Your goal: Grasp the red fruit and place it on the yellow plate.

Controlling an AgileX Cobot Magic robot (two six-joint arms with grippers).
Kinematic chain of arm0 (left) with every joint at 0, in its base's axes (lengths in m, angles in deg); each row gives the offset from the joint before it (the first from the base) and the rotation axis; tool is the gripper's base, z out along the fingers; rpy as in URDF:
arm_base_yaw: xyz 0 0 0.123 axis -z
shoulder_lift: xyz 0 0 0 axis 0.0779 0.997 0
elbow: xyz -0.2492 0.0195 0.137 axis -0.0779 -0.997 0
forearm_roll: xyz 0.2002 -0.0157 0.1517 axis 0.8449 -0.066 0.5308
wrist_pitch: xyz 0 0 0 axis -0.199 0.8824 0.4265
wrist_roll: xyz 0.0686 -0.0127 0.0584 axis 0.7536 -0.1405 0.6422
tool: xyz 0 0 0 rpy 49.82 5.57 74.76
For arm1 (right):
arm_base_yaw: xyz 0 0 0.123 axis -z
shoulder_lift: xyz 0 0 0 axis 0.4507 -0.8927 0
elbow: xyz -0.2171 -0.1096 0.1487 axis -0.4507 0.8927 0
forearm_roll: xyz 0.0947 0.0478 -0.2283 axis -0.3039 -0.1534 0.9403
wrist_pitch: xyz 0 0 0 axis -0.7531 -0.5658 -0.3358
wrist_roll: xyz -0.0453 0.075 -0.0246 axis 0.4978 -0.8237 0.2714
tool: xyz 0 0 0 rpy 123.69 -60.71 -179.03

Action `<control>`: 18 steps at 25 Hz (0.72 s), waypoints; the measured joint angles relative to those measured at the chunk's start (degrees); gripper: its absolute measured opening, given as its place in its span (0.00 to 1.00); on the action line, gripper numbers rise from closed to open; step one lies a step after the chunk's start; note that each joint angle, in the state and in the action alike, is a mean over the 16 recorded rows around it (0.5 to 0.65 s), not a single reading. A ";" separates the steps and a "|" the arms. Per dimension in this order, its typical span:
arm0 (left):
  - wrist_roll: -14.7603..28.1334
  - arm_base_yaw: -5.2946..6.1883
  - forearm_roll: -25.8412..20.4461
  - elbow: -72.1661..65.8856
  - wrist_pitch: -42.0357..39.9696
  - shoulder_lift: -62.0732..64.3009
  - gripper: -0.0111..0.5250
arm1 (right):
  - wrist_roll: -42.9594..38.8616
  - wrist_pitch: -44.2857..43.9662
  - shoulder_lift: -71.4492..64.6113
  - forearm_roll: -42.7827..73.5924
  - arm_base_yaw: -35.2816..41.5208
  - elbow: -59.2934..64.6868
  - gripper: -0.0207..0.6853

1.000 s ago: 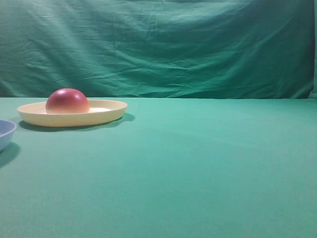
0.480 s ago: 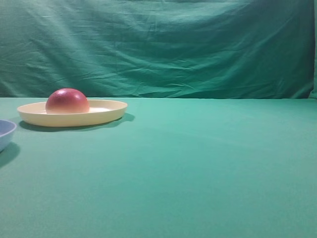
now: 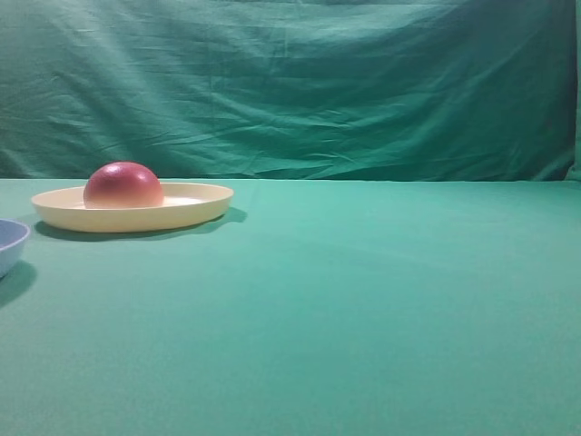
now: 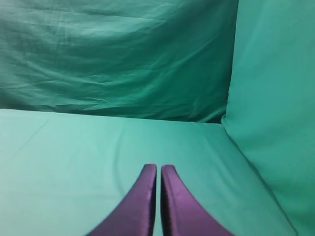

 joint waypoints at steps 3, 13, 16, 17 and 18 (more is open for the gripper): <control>0.00 0.00 0.00 0.00 0.00 0.00 0.02 | -0.03 0.43 0.03 -0.08 1.12 2.20 0.03; 0.00 0.00 0.00 0.00 0.00 0.00 0.02 | 0.46 -3.29 0.03 -0.68 3.86 3.59 0.03; 0.00 0.00 0.00 0.00 0.00 0.00 0.02 | 0.74 -4.38 0.03 -0.84 4.29 3.59 0.03; 0.00 0.00 0.00 0.00 0.00 0.00 0.02 | 0.84 -4.66 0.03 -0.88 4.37 3.59 0.03; 0.00 0.00 0.00 0.00 0.00 0.00 0.02 | 0.94 -4.88 0.03 -0.92 4.41 3.59 0.03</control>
